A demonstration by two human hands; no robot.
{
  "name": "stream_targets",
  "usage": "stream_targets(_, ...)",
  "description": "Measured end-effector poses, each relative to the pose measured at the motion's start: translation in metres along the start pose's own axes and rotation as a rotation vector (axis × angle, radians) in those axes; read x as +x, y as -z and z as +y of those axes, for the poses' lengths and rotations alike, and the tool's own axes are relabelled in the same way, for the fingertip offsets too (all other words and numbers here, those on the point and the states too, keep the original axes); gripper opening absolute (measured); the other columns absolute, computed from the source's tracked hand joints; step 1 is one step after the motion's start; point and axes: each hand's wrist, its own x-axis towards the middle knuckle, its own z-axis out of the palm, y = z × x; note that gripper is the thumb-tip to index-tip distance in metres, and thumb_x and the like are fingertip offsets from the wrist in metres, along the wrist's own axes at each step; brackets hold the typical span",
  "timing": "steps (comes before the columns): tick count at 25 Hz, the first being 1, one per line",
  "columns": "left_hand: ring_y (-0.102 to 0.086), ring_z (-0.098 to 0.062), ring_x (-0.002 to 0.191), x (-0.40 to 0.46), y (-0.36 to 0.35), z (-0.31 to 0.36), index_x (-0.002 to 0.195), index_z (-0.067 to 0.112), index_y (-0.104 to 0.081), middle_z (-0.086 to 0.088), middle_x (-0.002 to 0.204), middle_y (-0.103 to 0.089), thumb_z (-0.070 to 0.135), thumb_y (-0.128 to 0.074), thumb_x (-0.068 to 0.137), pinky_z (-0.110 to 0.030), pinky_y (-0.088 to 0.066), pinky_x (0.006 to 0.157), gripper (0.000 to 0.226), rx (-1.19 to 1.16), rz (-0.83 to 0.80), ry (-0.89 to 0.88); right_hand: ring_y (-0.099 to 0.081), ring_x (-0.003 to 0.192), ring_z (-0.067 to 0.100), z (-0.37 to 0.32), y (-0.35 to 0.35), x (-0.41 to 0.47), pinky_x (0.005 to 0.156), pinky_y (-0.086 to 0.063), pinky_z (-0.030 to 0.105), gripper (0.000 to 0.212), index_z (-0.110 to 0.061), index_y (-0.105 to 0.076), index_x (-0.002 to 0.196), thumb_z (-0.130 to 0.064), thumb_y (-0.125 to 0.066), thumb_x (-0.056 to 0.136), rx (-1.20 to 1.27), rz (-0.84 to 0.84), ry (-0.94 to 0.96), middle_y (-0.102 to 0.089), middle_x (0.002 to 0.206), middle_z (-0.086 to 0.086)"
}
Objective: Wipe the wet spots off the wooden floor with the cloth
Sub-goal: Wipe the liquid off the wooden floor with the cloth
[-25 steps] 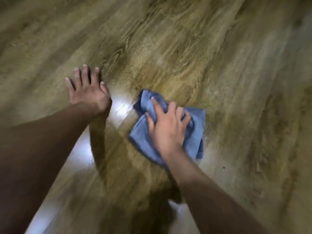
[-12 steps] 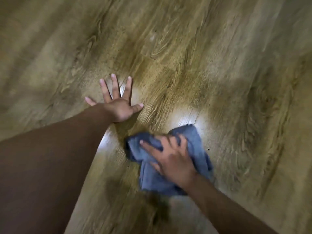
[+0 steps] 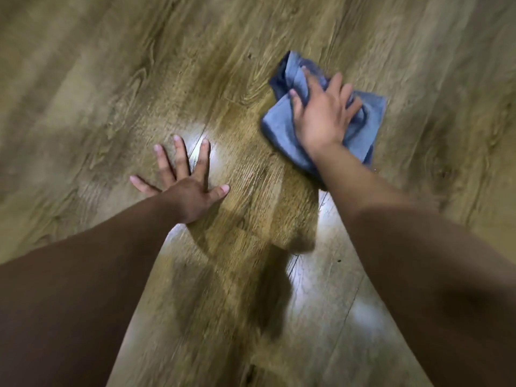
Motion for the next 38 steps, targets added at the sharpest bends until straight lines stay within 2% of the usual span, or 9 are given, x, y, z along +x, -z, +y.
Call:
stream_targets(5,0.063,-0.020,0.116,0.000,0.003,0.002,0.131,0.066,0.040,0.021,0.121,0.070,0.088,-0.035,0.082,-0.084,0.018,0.094,0.091,-0.015,-0.002,0.005,-0.042,0.106,0.032,-0.005,0.008,-0.150,0.104,-0.029,0.054,0.054,-0.037,-0.049,0.144,-0.055,-0.051,0.094,0.035,0.030,0.164,-0.051,0.118,0.011)
stream_targets(9,0.056,-0.026,0.130,-0.001,0.003,0.003,0.133,0.063,0.040,0.017,0.125,0.068,0.087,-0.034,0.084,-0.085,0.016,0.095,0.091,-0.017,-0.003,0.006,-0.046,0.115,0.030,-0.007,0.010,-0.322,0.112,-0.022,0.056,0.078,-0.042,-0.039,0.149,-0.055,-0.066,0.077,0.012,-0.154,0.350,-0.047,0.130,0.006)
stream_targets(13,0.059,-0.026,0.126,-0.002,0.001,0.003,0.134,0.061,0.041,0.013,0.135,0.065,0.086,-0.034,0.085,-0.084,0.020,0.093,0.092,-0.033,0.017,-0.014,-0.050,0.115,0.028,-0.004,0.006,-0.360,0.107,-0.027,0.058,0.070,-0.043,-0.050,0.142,-0.054,-0.063,0.074,-0.015,-0.201,0.486,-0.049,0.130,0.002)
stream_targets(16,0.052,-0.027,0.136,-0.004,-0.002,0.004,0.141,0.060,0.033,0.011,0.145,0.058,0.085,-0.032,0.088,-0.083,0.018,0.096,0.087,-0.054,0.043,-0.008,-0.047,0.112,0.028,0.001,0.007,-0.344,0.103,-0.029,0.059,0.073,-0.043,-0.048,0.142,-0.058,-0.068,0.073,-0.022,-0.179,0.563,-0.047,0.129,0.002)
stream_targets(18,0.015,-0.032,0.153,-0.003,0.001,-0.004,0.153,0.057,-0.001,0.003,0.168,0.018,0.079,-0.027,0.092,-0.076,-0.002,0.107,0.070,0.006,0.239,-0.050,-0.047,0.109,0.028,-0.001,0.007,-0.329,0.102,-0.030,0.058,0.070,-0.042,-0.047,0.142,-0.060,-0.064,0.076,0.006,-0.146,0.595,-0.047,0.127,0.001)
stream_targets(20,-0.028,-0.032,0.139,0.006,0.018,-0.017,0.141,0.039,-0.045,-0.006,0.154,-0.034,0.067,-0.028,0.094,-0.061,-0.022,0.106,0.058,0.007,0.578,-0.092,-0.049,0.103,0.030,-0.007,0.005,-0.297,0.099,-0.031,0.058,0.061,-0.041,-0.049,0.141,-0.058,-0.056,0.083,0.051,-0.099,0.549,-0.049,0.124,0.002)
stream_targets(21,-0.031,-0.031,0.137,0.017,0.032,-0.022,0.135,0.033,-0.051,-0.007,0.151,-0.039,0.062,-0.030,0.096,-0.060,-0.023,0.106,0.053,-0.011,0.677,-0.094,-0.048,0.100,0.030,-0.012,0.002,-0.274,0.097,-0.032,0.058,0.056,-0.040,-0.050,0.140,-0.057,-0.052,0.087,0.066,-0.065,0.491,-0.051,0.120,0.003)
stream_targets(26,-0.009,-0.024,0.155,0.079,0.074,-0.022,0.150,0.034,-0.036,-0.004,0.167,-0.017,0.055,-0.033,0.102,-0.067,-0.011,0.116,0.052,-0.086,0.727,0.005,-0.040,0.097,0.031,-0.038,-0.008,-0.123,0.096,-0.029,0.056,0.049,-0.038,-0.054,0.139,-0.059,-0.042,0.096,0.060,0.082,0.156,-0.049,0.109,0.008)
stream_targets(38,-0.027,-0.027,0.148,0.091,0.062,-0.015,0.140,0.032,-0.050,-0.005,0.160,-0.037,0.053,-0.042,0.094,-0.064,-0.023,0.108,0.052,-0.039,0.884,0.081,-0.044,0.118,0.039,-0.095,-0.018,0.169,0.098,-0.025,0.058,0.055,-0.029,-0.059,0.127,-0.062,-0.030,0.093,-0.001,0.132,0.075,-0.051,0.126,0.015)
